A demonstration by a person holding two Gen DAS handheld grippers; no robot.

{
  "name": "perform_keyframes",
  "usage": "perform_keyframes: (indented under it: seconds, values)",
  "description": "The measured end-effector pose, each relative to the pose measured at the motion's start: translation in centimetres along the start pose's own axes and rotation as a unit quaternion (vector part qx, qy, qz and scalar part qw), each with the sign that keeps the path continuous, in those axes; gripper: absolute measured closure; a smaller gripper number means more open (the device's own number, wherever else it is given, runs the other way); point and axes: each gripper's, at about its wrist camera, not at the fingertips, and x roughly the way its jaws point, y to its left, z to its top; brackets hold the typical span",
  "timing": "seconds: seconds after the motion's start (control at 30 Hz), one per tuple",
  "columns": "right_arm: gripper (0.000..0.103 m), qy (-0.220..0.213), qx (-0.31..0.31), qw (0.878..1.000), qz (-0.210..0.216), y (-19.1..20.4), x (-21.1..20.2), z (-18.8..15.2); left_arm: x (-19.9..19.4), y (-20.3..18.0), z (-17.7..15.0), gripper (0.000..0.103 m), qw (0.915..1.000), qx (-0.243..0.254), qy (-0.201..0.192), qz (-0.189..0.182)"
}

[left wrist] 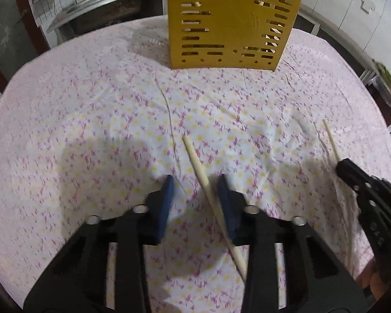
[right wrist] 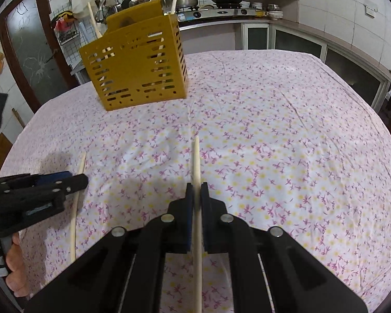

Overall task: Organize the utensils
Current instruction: 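Grasp a chopstick with the right gripper while the left grasps the other chopstick, then lift both chopsticks and carry them to the yellow holder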

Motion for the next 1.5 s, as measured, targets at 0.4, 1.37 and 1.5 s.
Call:
perform_keyframes:
  seconds: [0.4, 1.37, 1.5]
  values:
    - [0.097, 0.003, 0.006, 0.999, 0.031, 1.0, -1.4, 0.6, 0.0, 0.1, 1.9, 0.099, 0.9994, 0.030, 0.000, -0.017]
    - [0.097, -0.239, 0.024, 0.963, 0.118, 3.8, -9.5, 7.4, -15.3, 5.7, 5.9, 0.098, 0.9605, -0.008, -0.246, -0.129]
    - [0.097, -0.270, 0.020, 0.955, 0.118, 3.9, -10.1, 8.6, -16.4, 5.3, 7.1, 0.099, 0.9508, -0.003, -0.278, -0.137]
